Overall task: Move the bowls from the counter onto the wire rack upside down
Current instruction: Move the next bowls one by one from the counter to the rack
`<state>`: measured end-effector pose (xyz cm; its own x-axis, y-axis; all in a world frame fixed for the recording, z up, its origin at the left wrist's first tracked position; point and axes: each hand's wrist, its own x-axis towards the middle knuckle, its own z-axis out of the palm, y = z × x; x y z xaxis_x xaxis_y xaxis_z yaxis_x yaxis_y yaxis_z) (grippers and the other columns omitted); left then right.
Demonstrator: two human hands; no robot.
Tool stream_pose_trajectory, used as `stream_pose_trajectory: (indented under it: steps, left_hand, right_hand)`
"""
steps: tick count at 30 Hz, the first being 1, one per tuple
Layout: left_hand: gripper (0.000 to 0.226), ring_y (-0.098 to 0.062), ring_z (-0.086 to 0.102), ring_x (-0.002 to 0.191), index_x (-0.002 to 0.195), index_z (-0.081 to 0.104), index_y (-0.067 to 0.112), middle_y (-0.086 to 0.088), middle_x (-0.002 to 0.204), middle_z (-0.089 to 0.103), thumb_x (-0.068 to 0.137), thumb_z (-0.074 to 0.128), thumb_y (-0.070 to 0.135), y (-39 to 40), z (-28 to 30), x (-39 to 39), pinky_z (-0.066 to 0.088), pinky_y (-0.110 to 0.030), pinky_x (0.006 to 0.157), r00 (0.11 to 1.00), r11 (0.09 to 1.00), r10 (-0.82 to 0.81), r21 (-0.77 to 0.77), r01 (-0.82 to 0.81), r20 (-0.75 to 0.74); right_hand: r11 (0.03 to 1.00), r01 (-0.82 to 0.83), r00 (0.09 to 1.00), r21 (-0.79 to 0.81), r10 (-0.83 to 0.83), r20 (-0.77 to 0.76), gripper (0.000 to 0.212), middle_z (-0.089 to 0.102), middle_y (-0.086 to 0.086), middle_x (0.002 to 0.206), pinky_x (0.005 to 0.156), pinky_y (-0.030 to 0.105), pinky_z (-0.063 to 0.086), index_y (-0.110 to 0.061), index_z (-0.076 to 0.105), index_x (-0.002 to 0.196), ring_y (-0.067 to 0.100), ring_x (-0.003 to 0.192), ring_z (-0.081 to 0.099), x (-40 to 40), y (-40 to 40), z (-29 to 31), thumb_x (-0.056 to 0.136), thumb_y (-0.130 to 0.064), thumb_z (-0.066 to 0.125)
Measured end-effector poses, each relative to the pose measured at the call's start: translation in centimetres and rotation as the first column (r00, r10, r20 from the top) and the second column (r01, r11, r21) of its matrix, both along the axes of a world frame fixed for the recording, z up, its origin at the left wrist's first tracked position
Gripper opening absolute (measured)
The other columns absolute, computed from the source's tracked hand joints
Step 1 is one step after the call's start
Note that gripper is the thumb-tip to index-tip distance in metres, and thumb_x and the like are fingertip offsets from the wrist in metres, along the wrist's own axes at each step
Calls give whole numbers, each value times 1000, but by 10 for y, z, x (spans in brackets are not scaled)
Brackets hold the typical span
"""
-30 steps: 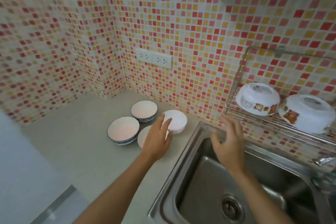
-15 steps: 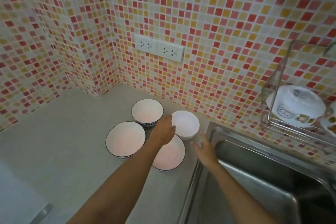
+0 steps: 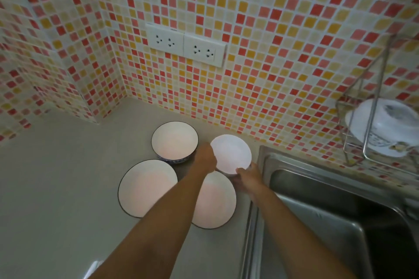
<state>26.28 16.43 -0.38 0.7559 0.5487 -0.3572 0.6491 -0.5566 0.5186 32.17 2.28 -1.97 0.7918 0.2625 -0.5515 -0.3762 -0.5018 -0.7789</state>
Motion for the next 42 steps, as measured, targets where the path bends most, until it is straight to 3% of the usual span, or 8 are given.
stream_pose_trajectory:
  steps: [8,13,22,27,33,38,40,42]
  left_hand:
    - [45,-39,53,114,134,42,3,-21,130,54,89,46,11,-19,39,22,45,-41,89,977,998,-46,-34,54,207]
    - [41,-38,62,101,129,49,3,-21,121,61,89,46,15,-59,45,16,51,-45,88,972,988,-99,-97,122,215]
    - [36,-38,63,101,124,53,7,-18,121,63,95,46,27,-156,42,-3,52,-46,89,953,970,-109,-180,164,281]
    - [40,-34,57,113,131,49,12,-14,126,61,99,37,33,-225,31,-25,46,-38,96,917,976,-151,-94,198,370]
    - [50,-22,32,139,146,28,17,-5,152,33,100,33,35,-300,-2,-56,24,-30,112,915,989,-132,-11,148,380]
    - [53,-22,14,146,149,19,14,-9,157,18,101,25,35,-346,-43,-89,7,-32,118,937,963,-259,135,232,235]
    - [68,-22,7,147,150,14,15,-9,159,12,95,4,52,-359,-58,-102,-3,-30,117,943,946,-300,175,273,146]
    - [101,-23,7,147,150,15,14,-9,158,12,73,-26,67,-366,-77,-113,-7,-30,115,940,929,-328,210,304,90]
  right_hand:
    - [923,246,961,296,-192,-201,52,55,13,129,68,39,57,-22,35,140,28,91,66,10,-38,36,92,-12,51]
    - [878,314,927,361,-201,-318,52,45,16,127,50,37,60,-11,36,138,39,109,53,5,-79,54,89,6,41]
    - [856,312,926,413,-177,-333,57,44,20,139,58,37,59,-11,40,138,43,118,51,-2,-190,44,85,8,38]
    - [841,332,924,428,-199,-326,60,42,15,137,64,43,60,-16,41,134,43,118,49,-6,-256,38,80,9,43]
    - [829,376,906,414,-235,-353,61,44,16,138,70,48,60,-14,45,131,46,120,48,-11,-321,23,76,11,42]
    - [841,377,902,389,-239,-359,55,46,20,134,73,47,60,-10,46,128,45,118,51,-18,-366,16,78,11,40]
    - [844,365,905,393,-222,-362,53,46,19,133,77,47,59,-10,46,127,44,120,49,-22,-382,11,79,11,40]
    - [850,372,900,373,-231,-371,53,46,18,133,72,45,60,-8,46,128,43,121,49,-24,-395,5,77,8,44]
